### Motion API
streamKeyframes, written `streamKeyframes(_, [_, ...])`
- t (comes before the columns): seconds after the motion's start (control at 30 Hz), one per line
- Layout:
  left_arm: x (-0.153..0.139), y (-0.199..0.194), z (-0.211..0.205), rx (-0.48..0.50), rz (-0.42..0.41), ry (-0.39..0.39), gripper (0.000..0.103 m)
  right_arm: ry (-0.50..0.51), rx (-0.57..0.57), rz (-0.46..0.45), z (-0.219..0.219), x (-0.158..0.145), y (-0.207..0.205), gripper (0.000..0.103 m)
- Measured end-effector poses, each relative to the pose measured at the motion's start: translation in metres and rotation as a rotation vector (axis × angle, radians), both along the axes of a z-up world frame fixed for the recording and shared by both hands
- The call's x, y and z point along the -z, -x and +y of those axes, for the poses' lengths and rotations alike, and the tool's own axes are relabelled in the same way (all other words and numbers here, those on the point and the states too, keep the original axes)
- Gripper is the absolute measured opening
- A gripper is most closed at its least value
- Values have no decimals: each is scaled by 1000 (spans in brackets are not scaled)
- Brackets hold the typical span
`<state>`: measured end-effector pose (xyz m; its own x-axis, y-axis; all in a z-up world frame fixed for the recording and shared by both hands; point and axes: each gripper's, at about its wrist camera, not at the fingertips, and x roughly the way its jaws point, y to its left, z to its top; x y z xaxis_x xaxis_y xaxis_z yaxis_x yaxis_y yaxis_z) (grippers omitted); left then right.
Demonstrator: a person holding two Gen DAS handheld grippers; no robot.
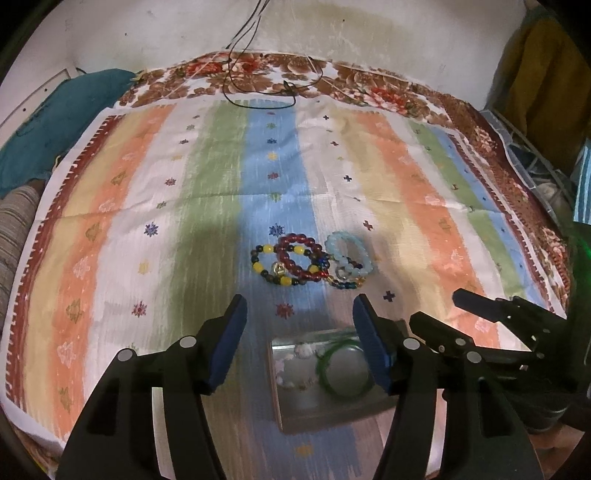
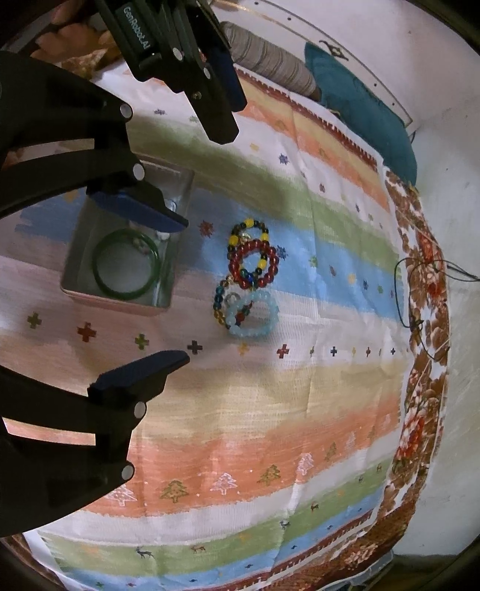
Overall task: Organize jewelry
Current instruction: 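Move both open tools back to the remaining bracelets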
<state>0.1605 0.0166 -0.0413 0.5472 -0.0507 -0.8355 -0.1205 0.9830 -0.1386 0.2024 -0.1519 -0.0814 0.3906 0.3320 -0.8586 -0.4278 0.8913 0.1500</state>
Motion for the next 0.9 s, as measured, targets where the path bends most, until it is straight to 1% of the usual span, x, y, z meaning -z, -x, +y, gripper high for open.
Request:
streamKeyframes(0.13, [7,-12,2,8,10,7,62,20,5,3,3,7,-13,73])
streamKeyframes(0.37, [23,-38,1,9,35,-1,67,34,44,12,3,21,-33,73])
streamKeyframes(0.4, [24,-41,1,9,37,-3,67,34,48,20,3,25,-37,74])
streamKeyframes(0.43, [27,-45,1,9,40,-9,68,34,49,27,3,28,-41,77])
streamKeyframes(0.47, [30,-48,0,12,45,-16,68,33,50,29,4,29,-42,80])
streamKeyframes(0.5, [33,-50,0,16,48,-18,68,26,52,30,5,31,-46,80])
streamKeyframes(0.73, [45,-65,3,16,66,-1,68,46,51,30,13,39,-57,82])
streamKeyframes(0.9, [49,-75,10,3,73,12,68,85,65,48,14,53,-70,82])
